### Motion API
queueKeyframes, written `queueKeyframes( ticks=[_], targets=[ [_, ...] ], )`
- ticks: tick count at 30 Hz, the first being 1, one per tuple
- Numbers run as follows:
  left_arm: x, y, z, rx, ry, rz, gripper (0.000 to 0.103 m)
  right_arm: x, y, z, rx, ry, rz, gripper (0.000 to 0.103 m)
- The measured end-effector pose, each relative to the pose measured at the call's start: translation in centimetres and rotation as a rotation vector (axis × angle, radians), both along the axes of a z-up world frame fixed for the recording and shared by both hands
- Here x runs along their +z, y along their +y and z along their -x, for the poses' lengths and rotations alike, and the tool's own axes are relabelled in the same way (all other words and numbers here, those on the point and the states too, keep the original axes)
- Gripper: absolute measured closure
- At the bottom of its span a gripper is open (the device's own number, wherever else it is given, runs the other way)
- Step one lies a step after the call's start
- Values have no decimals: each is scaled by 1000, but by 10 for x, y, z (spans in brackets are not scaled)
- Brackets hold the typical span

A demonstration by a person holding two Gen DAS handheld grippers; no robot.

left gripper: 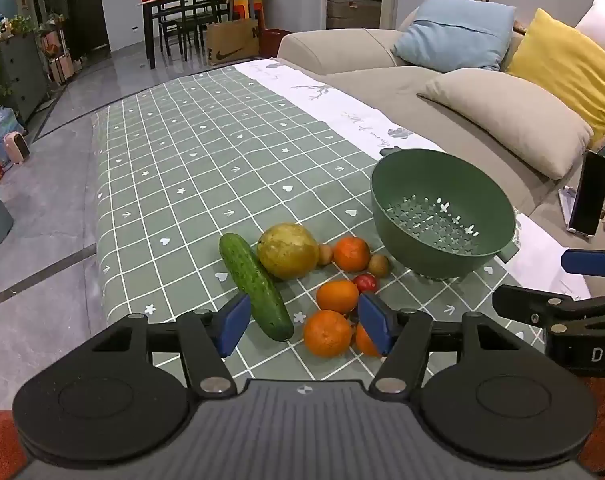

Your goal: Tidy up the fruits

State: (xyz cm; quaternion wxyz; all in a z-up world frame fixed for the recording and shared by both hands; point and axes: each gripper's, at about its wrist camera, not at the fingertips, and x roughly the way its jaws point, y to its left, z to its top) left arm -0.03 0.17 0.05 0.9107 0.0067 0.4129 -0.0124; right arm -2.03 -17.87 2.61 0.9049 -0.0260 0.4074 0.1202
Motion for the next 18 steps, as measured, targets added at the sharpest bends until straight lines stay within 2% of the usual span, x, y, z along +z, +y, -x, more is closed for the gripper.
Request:
queueKeyframes(
  ticks=[14, 18],
  targets=[
    [4, -5, -6, -6, 0, 6, 31, -3, 2, -5, -9, 1, 2, 16],
    [3, -5, -2, 1, -7, 9, 31, 5, 0, 0, -9, -6, 6, 16]
  ],
)
